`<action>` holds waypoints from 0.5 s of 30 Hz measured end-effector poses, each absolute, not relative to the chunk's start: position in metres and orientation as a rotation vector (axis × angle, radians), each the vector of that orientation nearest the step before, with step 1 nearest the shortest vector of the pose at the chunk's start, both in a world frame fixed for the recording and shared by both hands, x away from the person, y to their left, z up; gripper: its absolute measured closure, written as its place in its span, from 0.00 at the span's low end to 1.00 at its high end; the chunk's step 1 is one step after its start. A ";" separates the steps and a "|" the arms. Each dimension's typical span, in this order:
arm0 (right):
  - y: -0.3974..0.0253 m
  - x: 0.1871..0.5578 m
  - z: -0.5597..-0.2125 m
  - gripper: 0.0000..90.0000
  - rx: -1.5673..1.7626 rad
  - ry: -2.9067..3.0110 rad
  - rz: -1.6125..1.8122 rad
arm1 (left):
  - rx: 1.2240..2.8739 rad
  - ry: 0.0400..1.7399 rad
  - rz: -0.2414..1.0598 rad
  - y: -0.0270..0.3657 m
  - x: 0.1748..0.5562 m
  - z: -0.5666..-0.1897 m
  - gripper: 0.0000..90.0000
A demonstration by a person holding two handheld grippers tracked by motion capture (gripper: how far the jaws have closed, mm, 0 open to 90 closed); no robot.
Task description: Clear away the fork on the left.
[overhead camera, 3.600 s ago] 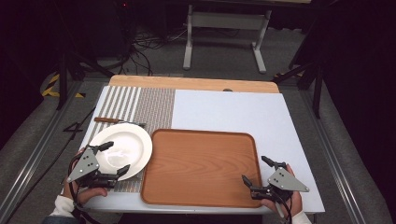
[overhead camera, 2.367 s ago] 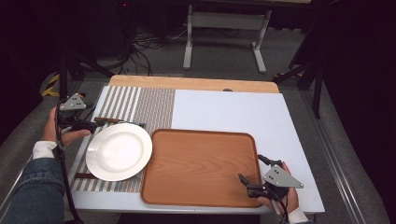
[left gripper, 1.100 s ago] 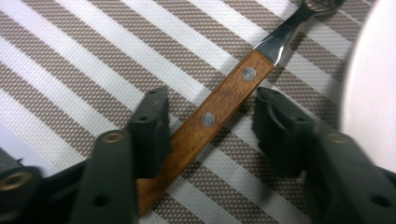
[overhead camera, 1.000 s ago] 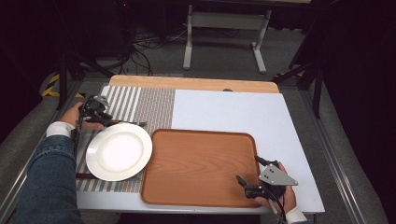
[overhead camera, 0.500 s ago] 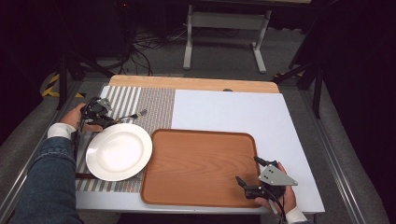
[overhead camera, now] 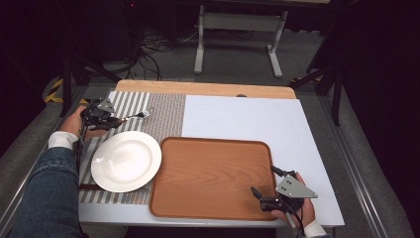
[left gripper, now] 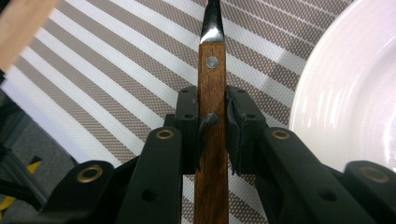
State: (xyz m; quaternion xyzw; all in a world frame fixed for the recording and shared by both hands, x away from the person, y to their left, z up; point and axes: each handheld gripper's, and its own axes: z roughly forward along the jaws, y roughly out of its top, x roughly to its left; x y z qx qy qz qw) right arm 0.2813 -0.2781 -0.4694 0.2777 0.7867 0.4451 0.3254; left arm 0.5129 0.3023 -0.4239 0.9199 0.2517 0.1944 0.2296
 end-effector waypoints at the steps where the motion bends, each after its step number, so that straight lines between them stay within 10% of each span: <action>1: -0.278 0.281 -0.469 0.10 0.729 2.061 1.168 | 2.515 0.694 0.539 0.302 0.511 -0.422 0.85; 15: -0.281 0.279 -0.466 0.10 0.727 2.036 1.192 | 2.369 0.625 0.654 0.293 0.481 -0.384 0.85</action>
